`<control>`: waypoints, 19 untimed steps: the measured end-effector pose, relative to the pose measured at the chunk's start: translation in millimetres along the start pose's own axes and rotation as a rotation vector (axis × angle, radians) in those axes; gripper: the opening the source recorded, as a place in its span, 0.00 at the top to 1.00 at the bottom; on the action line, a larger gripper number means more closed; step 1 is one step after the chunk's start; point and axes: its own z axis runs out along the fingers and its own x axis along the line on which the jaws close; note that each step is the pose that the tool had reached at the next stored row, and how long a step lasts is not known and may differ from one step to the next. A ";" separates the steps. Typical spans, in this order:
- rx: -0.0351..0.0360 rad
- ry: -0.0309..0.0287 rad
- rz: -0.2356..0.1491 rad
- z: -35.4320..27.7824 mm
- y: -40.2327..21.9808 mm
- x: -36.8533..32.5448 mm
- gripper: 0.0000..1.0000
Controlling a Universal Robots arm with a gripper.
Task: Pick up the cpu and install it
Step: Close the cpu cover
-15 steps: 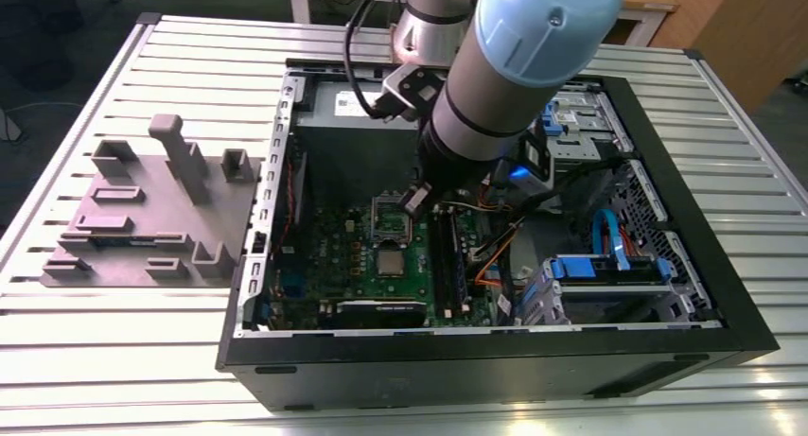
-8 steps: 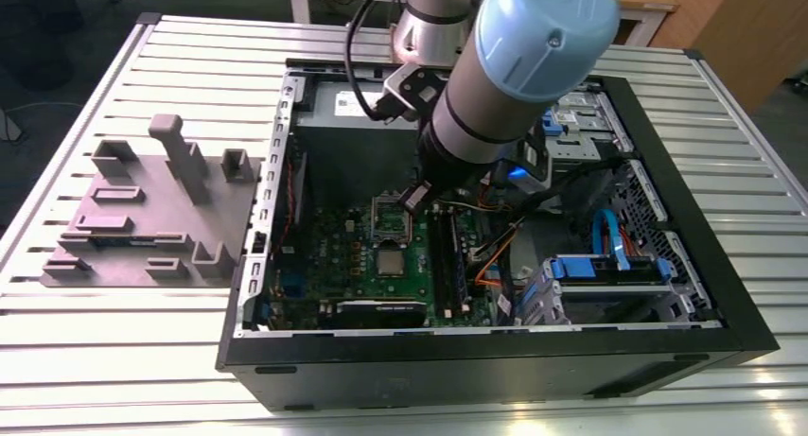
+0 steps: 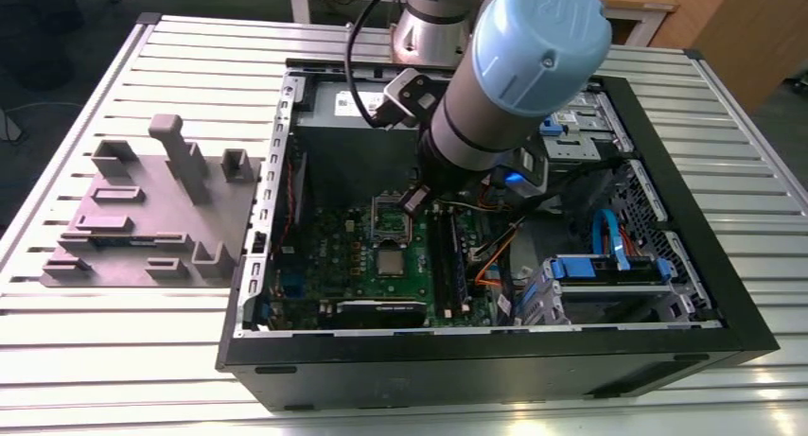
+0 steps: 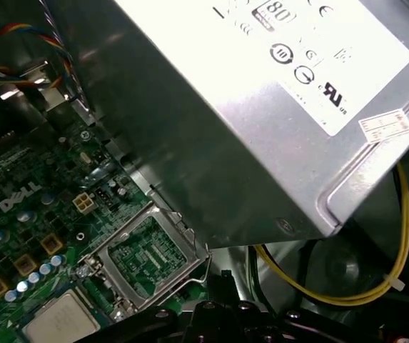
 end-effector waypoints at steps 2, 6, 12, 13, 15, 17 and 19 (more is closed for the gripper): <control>-0.0031 -0.0034 0.000 2.6 -0.5 0.1 0.90; -0.0075 -0.0081 -0.001 5.3 -0.6 -0.2 0.90; -0.0100 -0.0111 -0.001 8.7 -0.2 -1.1 0.90; -0.0102 -0.0113 -0.001 9.0 -0.2 -1.0 0.90; -0.0110 -0.0122 -0.002 10.3 -0.4 -0.9 0.90; -0.0131 -0.0145 -0.002 11.7 -0.7 -0.6 0.90; -0.0151 -0.0168 -0.002 13.1 -1.1 -0.4 0.90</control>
